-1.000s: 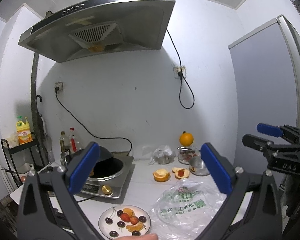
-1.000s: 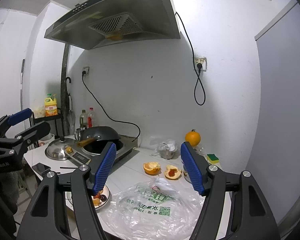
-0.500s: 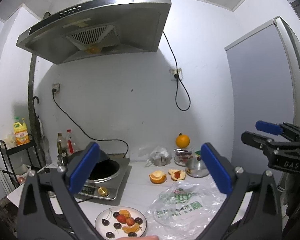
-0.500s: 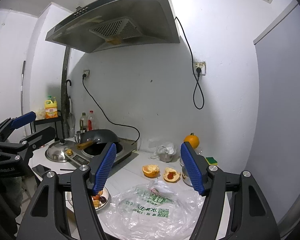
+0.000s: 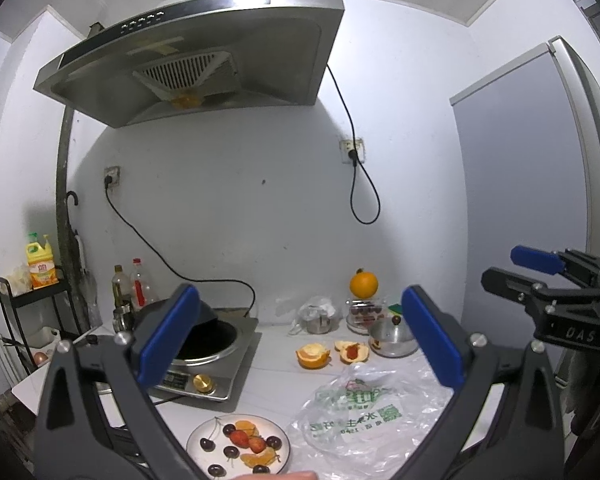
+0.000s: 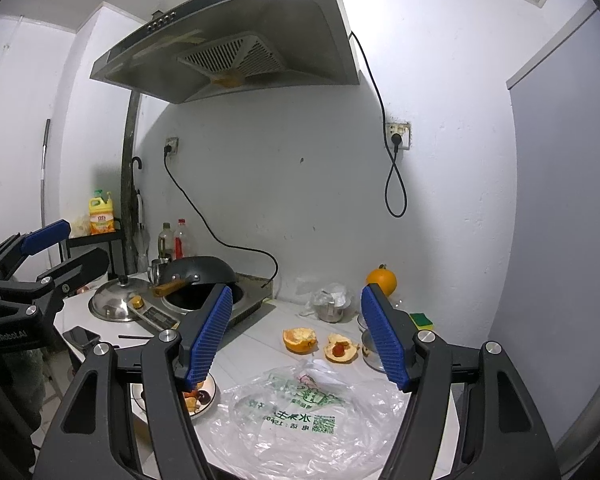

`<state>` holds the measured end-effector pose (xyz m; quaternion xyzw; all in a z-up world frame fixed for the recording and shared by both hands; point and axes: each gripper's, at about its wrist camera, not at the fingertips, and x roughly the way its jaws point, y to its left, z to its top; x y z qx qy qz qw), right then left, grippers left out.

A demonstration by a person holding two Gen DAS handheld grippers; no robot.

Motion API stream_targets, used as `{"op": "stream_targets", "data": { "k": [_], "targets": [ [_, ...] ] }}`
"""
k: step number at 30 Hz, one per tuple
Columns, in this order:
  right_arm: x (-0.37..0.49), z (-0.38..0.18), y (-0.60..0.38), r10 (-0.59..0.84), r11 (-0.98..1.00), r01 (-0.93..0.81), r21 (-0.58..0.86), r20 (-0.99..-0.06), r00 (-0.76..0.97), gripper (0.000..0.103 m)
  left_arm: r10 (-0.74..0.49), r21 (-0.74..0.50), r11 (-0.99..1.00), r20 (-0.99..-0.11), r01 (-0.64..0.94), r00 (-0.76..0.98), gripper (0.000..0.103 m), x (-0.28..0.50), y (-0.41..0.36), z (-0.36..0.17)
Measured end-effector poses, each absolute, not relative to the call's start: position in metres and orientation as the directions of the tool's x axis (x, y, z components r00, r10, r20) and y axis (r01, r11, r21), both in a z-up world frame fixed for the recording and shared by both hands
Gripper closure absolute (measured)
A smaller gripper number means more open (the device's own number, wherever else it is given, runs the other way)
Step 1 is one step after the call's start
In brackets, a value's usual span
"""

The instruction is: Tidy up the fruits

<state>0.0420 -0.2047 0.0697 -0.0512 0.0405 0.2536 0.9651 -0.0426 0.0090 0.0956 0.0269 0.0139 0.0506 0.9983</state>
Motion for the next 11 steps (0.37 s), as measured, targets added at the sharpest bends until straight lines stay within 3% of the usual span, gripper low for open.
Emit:
{"op": "stream_targets", "data": {
  "k": [11],
  "targets": [
    [0.0471,0.0668,-0.2029,0.480,0.868,-0.490,-0.080,-0.120,0.869,0.032,0.079,0.030,0.997,-0.033,-0.078,0.996,0.001,-0.0359,0.0090,0.0911]
  ]
}}
